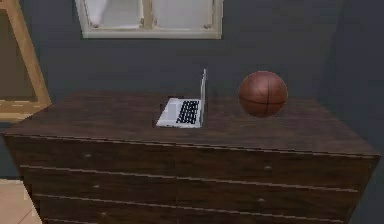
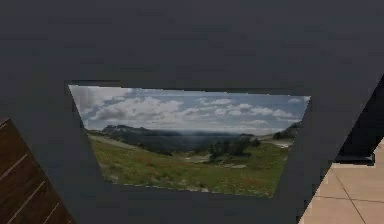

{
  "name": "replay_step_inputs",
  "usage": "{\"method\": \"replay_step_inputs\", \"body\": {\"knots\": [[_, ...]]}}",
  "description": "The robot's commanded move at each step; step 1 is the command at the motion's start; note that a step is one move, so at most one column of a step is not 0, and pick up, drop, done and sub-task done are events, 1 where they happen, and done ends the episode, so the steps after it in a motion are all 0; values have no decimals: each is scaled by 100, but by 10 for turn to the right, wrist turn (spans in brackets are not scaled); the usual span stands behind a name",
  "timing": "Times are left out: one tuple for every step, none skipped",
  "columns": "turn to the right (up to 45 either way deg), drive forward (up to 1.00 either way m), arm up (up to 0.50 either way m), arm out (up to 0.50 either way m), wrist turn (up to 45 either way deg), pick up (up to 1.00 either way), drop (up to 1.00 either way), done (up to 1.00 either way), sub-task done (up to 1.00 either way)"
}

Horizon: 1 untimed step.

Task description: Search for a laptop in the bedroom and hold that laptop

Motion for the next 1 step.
{"method": "replay_step_inputs", "body": {"knots": [[150,0,0,0,0,0,0,0,0]]}}
